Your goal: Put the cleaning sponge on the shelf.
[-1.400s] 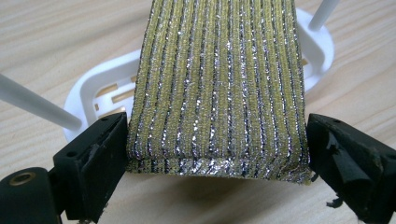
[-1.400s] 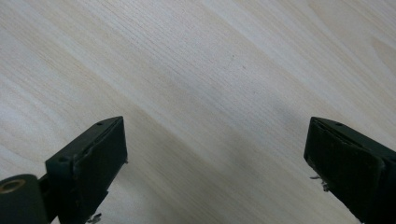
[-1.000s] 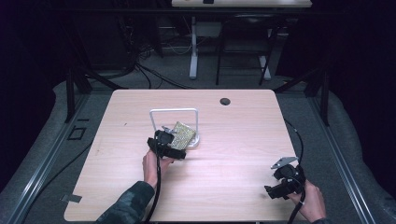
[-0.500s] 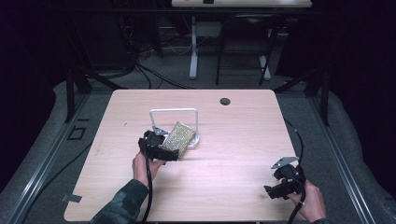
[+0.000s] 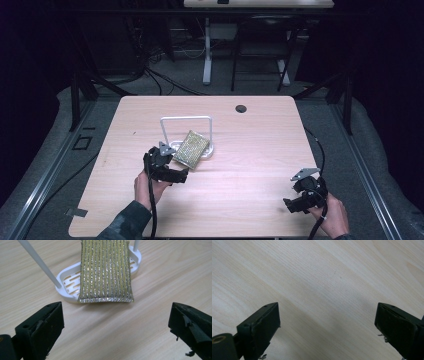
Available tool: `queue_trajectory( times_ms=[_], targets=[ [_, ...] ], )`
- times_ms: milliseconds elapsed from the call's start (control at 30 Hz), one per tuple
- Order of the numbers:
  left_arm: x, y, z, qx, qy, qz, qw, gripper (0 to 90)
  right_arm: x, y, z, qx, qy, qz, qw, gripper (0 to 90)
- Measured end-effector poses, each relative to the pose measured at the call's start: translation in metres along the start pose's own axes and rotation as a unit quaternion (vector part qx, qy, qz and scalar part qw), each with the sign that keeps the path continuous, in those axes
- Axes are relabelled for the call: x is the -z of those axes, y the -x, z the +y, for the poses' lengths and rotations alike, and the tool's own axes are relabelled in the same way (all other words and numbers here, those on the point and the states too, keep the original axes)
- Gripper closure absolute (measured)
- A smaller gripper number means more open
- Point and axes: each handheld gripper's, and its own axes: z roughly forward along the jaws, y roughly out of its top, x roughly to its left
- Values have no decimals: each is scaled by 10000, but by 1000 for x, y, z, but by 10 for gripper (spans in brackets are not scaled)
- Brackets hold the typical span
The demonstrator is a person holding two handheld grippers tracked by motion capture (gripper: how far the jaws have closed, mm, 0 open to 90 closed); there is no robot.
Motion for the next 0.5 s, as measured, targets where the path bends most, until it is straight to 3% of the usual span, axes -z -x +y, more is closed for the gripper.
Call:
queue_trajectory(
  times_ms=[333, 500],
  targets=[
    [26, 4, -24, -171, 40, -134, 9998, 0, 0, -1, -2, -9, 9, 17, 10000, 54],
    [33, 5, -40, -256, -94, -214, 9994, 0, -1, 0, -3, 3, 20, -37, 10000, 54]
  ],
)
